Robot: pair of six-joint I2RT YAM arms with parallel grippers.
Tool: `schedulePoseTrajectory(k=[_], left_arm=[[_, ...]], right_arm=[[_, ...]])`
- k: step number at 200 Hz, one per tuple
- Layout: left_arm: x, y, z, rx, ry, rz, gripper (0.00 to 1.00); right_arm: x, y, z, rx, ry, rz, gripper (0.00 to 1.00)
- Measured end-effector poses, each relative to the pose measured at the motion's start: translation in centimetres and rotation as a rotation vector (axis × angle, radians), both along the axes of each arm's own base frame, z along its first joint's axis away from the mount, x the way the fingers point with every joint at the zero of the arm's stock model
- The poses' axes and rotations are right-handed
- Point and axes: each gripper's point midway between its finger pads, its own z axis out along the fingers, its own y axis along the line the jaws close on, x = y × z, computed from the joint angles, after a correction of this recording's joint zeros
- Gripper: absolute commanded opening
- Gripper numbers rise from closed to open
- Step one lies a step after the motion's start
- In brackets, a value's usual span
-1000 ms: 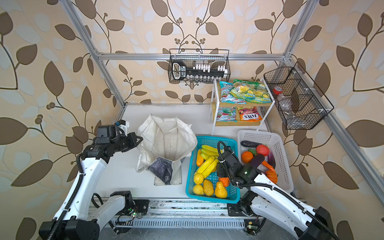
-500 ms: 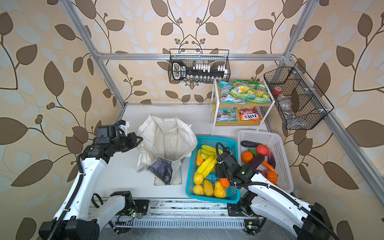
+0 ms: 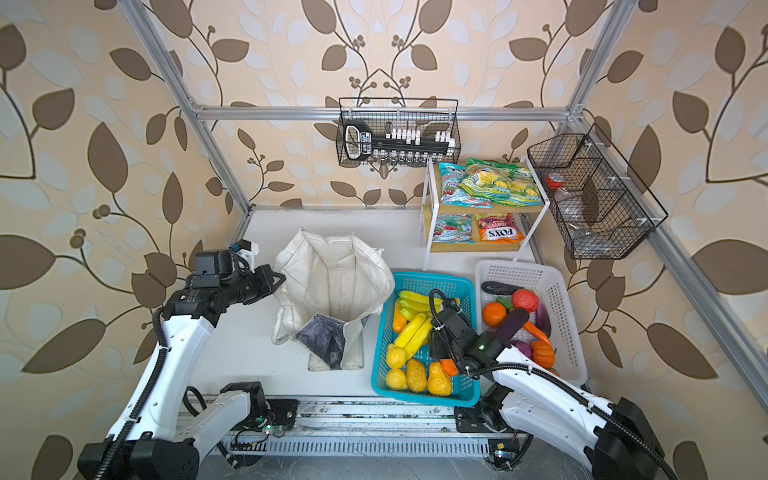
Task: Place the food into the grocery bag and tie it
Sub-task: 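Grasp a yellow lemon in the teal basket with the right gripper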
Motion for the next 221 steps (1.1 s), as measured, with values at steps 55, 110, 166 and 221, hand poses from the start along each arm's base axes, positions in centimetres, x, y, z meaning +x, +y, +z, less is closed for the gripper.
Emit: schedulePoseTrajectory(k=[55,110,166,221], left_arm=[[0.0,0.0,0.0,0.0,0.0,0.0,0.0],[0.0,0.0,0.0,0.002,0.0,0.002,0.0],[0.0,0.1,0.0,0.002,0.0,0.003,0.0],[0.0,0.1,-0.1,0.002,0.003,0.003,0.0]], right_arm=[[0.5,0.2,2.3,0.039,-0.068,0.004,0.56],[1.2,-0.3,5.1,0.033,-0.135,-0.01,0.53],[1.9,0.1,10.5,0.092,-0.238,0.003,0.52],[4.2,2.8,17.3,0.139,-0.342,0.055,0.52]])
